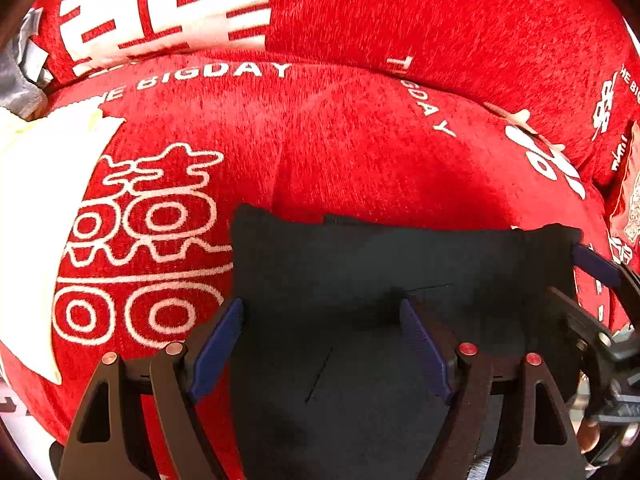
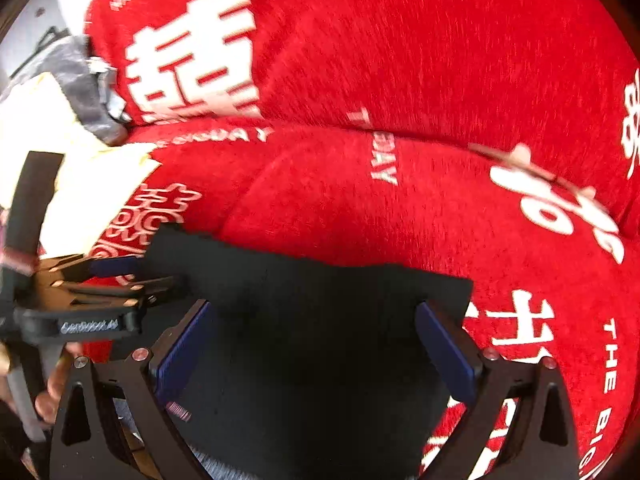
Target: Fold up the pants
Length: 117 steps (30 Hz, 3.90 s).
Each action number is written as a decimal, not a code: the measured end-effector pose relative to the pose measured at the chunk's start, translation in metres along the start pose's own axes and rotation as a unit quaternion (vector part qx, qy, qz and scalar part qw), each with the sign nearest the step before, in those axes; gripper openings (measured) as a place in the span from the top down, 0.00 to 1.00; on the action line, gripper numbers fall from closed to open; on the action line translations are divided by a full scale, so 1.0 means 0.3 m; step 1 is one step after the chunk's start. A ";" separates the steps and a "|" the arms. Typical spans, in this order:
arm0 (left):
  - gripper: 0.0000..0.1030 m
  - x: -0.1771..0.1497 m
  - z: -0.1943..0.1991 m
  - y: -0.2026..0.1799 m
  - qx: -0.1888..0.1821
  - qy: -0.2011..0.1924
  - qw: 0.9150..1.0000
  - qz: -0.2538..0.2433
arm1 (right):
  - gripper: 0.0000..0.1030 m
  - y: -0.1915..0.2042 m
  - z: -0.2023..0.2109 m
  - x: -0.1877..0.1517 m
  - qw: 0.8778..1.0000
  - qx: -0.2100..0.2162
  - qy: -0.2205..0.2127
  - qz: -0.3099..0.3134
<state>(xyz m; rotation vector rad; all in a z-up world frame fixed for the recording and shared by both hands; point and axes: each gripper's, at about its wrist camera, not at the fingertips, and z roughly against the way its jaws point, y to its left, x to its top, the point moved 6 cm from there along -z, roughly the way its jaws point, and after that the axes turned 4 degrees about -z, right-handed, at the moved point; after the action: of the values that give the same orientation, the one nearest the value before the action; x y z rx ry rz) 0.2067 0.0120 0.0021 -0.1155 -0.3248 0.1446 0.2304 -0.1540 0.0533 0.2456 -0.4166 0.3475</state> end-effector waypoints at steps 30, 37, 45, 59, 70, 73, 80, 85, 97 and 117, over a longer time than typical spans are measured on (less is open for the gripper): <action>0.08 -0.017 0.001 0.022 0.054 -0.009 0.999 0.003 | 0.00 -0.042 -0.062 -0.066 0.994 -0.098 0.052 -0.002; 0.08 -0.139 0.052 -0.003 0.048 -0.011 0.999 -0.004 | 0.00 0.014 0.042 -0.223 0.995 -0.093 0.034 0.008; 0.04 -0.315 0.079 0.007 0.024 0.001 1.000 -0.001 | 0.00 -0.022 0.077 -0.392 0.996 -0.068 0.026 -0.052; 0.00 -0.378 0.169 -0.025 0.029 -0.037 0.999 -0.004 | 0.00 0.081 0.276 -0.402 0.990 -0.096 -0.100 -0.010; 0.00 -0.408 0.087 -0.052 0.037 0.000 0.999 -0.017 | 0.00 0.068 0.145 -0.468 0.996 -0.082 -0.034 0.010; 0.00 -0.406 0.104 -0.059 0.044 -0.009 0.999 -0.023 | 0.00 0.065 0.217 -0.436 0.996 -0.066 -0.064 0.001; 0.00 -0.412 0.102 -0.064 0.044 -0.005 0.999 -0.021 | 0.00 0.078 0.186 -0.265 0.997 -0.051 -0.061 0.013; 0.00 -0.420 0.107 -0.056 0.044 -0.002 0.999 -0.021 | 0.00 0.065 0.030 -0.234 0.997 -0.080 0.004 0.018; 0.00 -0.448 0.158 -0.055 0.079 -0.011 0.997 -0.024 | 0.00 0.065 0.181 -0.444 0.992 -0.117 0.009 -0.045; 0.00 -0.479 0.188 -0.106 0.101 -0.025 0.994 -0.047 | 0.00 0.051 0.186 -0.515 0.987 -0.140 0.031 -0.070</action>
<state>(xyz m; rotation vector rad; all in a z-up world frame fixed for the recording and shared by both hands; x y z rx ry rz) 0.0575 -0.0373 0.0152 0.1028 -0.3624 0.0866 0.0726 -0.1999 0.0381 -0.0107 -0.3792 0.1549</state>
